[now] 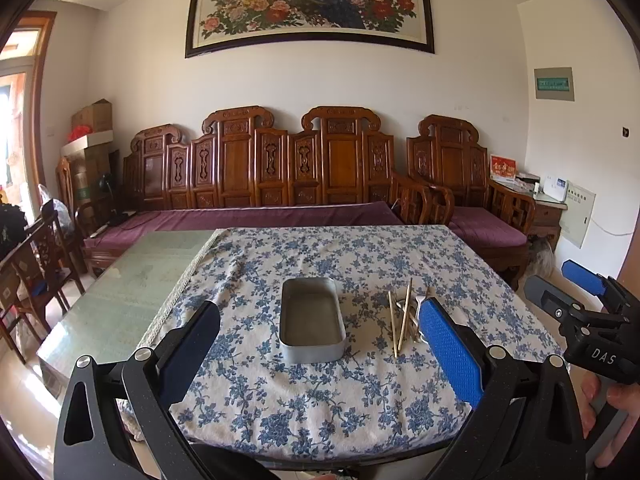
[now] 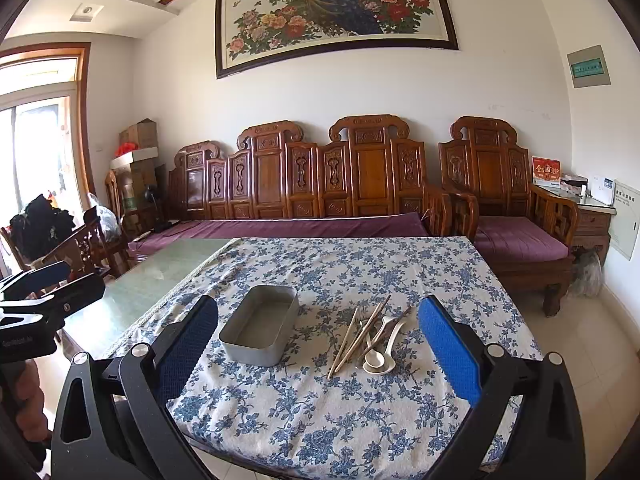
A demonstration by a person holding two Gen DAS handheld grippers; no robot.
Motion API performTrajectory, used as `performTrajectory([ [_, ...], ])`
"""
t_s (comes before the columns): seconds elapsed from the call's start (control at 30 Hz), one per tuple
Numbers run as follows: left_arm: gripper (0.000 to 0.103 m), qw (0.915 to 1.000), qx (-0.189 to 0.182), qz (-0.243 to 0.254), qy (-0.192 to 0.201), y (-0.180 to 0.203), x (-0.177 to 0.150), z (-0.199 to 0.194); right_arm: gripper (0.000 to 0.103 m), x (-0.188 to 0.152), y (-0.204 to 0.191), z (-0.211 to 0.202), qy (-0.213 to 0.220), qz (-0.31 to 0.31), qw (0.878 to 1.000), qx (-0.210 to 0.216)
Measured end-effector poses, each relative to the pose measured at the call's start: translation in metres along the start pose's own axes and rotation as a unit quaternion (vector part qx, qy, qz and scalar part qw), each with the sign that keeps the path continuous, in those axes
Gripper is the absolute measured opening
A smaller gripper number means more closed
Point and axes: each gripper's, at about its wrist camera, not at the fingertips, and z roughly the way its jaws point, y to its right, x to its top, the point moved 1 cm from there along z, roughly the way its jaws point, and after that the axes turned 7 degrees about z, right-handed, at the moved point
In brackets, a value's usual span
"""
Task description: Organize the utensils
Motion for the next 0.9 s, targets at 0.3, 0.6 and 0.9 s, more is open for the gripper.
performTrajectory([
  [0.3, 0.097, 1.0000, 0.001, 0.001, 0.004, 0.0024, 0.0008, -0.0013, 0.101, 0.0041, -0.0016, -0.0031, 0.001, 0.002, 1.000, 0.003],
  [0.6, 0.097, 1.0000, 0.001, 0.001, 0.006, 0.0033, 0.0003, -0.0032, 0.101, 0.0050, -0.0011, -0.0041, 0.003, 0.003, 1.000, 0.004],
  [0.9, 0.097, 1.0000, 0.001, 0.001, 0.006, 0.0032, 0.0009, -0.0036, 0.101, 0.0052, 0.0020, -0.0056, 0.005, 0.003, 1.000, 0.004],
])
